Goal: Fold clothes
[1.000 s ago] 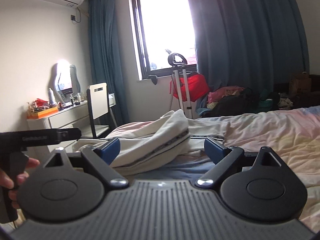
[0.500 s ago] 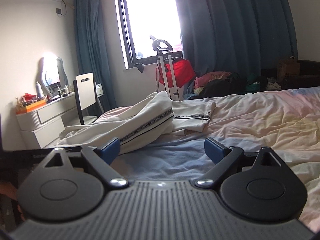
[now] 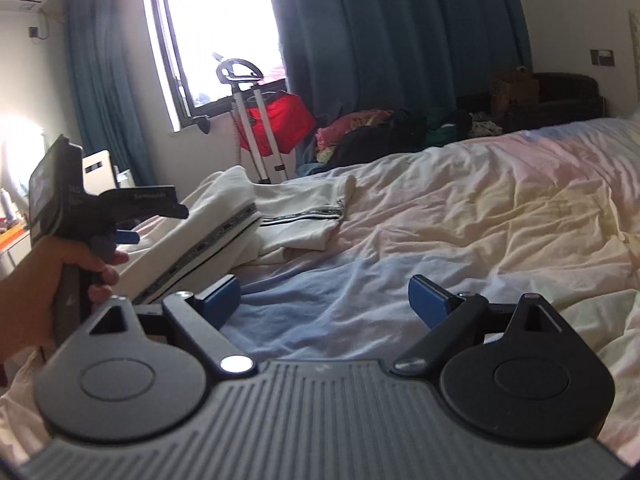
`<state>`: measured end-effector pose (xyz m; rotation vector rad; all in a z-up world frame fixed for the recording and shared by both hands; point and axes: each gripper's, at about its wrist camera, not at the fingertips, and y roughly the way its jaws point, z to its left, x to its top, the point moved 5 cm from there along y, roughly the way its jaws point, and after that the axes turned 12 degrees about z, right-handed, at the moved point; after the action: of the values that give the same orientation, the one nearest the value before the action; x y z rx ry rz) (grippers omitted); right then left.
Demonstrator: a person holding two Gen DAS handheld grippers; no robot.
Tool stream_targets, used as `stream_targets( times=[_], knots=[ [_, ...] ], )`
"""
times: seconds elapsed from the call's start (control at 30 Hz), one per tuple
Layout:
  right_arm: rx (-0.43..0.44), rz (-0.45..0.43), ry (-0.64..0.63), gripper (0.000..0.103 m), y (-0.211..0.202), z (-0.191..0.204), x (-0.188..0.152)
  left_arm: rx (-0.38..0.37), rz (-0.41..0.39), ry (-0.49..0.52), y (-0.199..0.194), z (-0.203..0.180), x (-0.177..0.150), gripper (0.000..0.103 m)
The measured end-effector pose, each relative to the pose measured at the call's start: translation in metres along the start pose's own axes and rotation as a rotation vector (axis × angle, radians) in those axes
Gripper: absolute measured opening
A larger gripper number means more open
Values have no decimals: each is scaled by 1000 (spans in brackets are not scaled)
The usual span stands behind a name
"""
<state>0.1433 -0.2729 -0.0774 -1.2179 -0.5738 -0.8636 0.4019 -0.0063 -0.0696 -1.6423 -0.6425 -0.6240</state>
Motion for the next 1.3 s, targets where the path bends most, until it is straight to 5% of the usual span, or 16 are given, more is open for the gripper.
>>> stream_targets(
  times=[0.17,0.33,0.47,0.67,0.8,1.0,1.3],
  knots=[
    [-13,61,117,92,47,-33,-2,-13,37,-91,71,-1,43,65],
    [-19,154,226,92,87,-51,-14,-10,27,4,77,-26,37,9],
    [6,163,233,92,86,-48,-15,-68,17,161,47,-54,14,3],
    [27,107,194,92,51,-41,-12,-140,-50,227,-47,-70,-35,2],
    [36,79,174,92,28,-38,-13,-231,-25,226,-105,-64,-104,2],
    [118,99,182,92,14,-31,-20,-234,45,194,-140,-32,-194,2],
    [337,165,319,79,17,-27,-28,-310,22,41,-142,-14,-189,3]
  ],
)
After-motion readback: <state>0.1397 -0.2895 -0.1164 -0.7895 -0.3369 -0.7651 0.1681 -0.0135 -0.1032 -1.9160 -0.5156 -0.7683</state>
